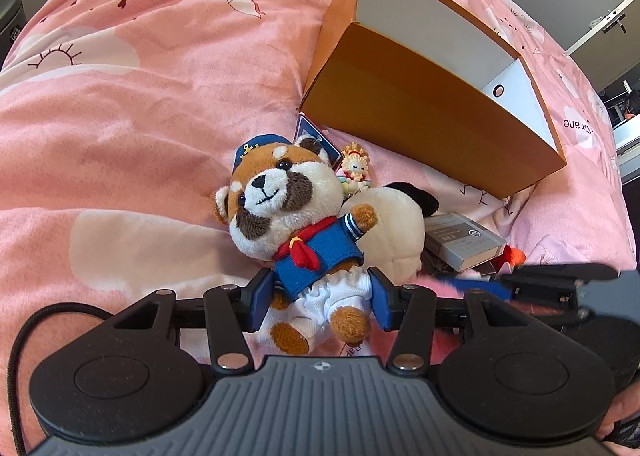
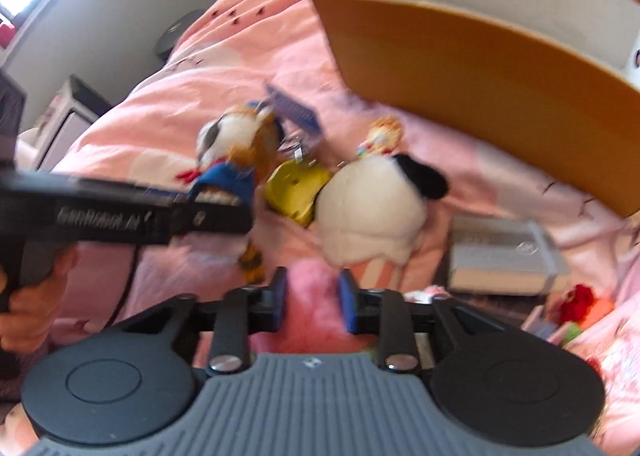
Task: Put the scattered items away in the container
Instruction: 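Close left tool on the red-panda plush while right tool grasps the panda plush, then carry both plushes over the orange shoebox and lower them inside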
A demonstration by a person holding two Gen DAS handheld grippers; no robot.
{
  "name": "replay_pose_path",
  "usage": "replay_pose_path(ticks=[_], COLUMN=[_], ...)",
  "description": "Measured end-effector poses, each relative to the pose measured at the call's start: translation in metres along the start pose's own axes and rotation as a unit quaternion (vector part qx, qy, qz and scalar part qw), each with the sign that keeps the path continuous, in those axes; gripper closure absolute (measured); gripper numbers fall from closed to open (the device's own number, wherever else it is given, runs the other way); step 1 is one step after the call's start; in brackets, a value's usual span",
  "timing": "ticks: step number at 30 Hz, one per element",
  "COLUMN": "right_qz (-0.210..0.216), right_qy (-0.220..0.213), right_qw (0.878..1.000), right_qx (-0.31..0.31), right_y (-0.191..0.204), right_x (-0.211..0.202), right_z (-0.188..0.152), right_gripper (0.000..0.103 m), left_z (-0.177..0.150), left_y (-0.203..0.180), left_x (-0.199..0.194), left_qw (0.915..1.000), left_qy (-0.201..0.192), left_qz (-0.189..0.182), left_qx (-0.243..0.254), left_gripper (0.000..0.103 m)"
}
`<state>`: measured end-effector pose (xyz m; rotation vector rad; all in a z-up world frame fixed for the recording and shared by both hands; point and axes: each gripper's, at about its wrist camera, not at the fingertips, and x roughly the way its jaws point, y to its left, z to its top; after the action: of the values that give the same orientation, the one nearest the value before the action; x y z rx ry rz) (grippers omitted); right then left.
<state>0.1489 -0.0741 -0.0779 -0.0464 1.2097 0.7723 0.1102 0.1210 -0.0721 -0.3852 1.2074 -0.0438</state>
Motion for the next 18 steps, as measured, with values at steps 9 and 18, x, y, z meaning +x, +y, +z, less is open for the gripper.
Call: replay_pose_path(ticks=[9,18], right_qz=[-0.028,-0.005], right_qy=[0.0,0.057], right_qw=[0.998,0.998], right_qx=[0.053,0.035], right_y=[-0.042,-0.033], right_x=[0.012,0.064], right_z=[0.03,0.025], right_gripper=[0.05,0.035], left_z=[0.001,0.003], left_y=[-0.002,0.001], left_x=[0.004,0.012], left_qw=[1.0,0.9999], left_qy=[0.001,0.004], left_qz=[0.002,0.012], left_qx=[0.006,0.01], left_gripper=[0.045,0.044])
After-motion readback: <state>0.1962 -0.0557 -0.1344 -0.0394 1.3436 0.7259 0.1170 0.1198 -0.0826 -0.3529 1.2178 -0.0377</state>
